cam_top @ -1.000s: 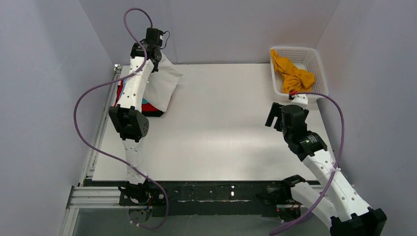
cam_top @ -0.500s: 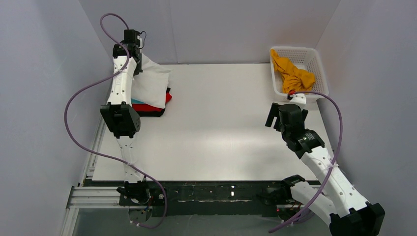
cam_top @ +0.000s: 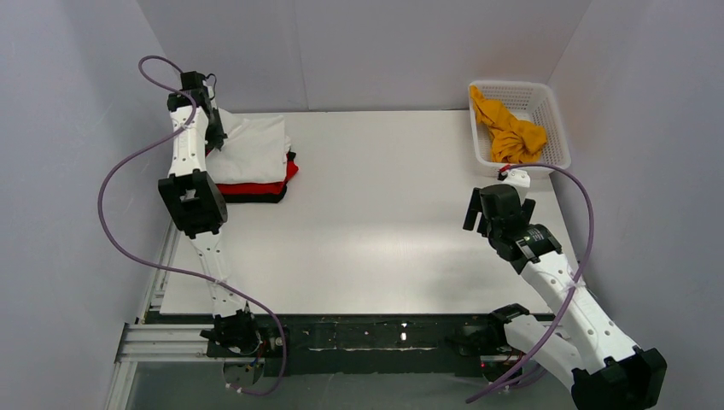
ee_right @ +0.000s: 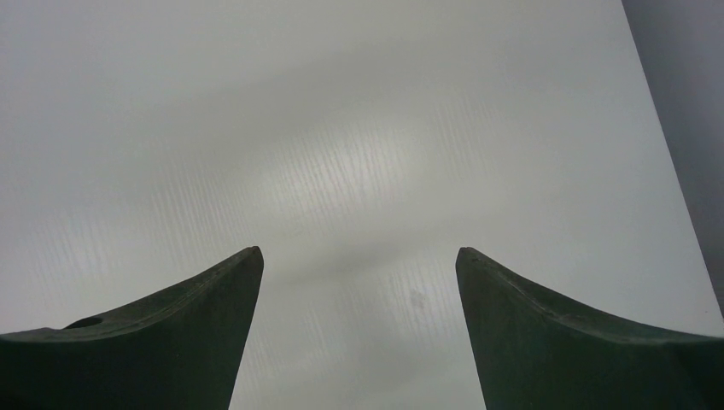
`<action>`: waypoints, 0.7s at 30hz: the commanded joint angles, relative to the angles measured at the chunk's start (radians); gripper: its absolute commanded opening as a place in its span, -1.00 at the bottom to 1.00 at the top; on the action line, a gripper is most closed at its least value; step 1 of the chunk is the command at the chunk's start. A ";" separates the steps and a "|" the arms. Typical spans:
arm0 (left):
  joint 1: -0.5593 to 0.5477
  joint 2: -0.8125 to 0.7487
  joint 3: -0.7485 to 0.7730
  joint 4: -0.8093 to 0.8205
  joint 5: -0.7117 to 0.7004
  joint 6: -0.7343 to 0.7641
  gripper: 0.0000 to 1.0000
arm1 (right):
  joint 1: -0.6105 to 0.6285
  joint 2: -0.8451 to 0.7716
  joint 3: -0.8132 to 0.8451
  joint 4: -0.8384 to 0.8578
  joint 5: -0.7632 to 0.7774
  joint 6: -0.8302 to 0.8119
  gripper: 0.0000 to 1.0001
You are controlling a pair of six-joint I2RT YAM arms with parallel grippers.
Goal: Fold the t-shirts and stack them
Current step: Put the neatly folded tshirt into the corner of the board with the left arm
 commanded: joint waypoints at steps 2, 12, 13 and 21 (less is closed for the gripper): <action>0.040 0.013 -0.026 -0.011 0.110 -0.064 -0.91 | -0.003 -0.042 0.037 -0.050 0.009 0.063 0.82; 0.109 -0.024 -0.074 -0.003 0.238 -0.177 0.97 | -0.003 -0.093 0.042 -0.109 -0.025 0.087 0.82; 0.108 -0.038 -0.070 -0.003 0.254 -0.195 0.96 | -0.004 -0.098 0.042 -0.113 -0.023 0.088 0.82; 0.107 -0.244 -0.077 -0.040 0.369 -0.358 0.97 | -0.003 -0.193 0.017 -0.103 -0.044 0.103 0.87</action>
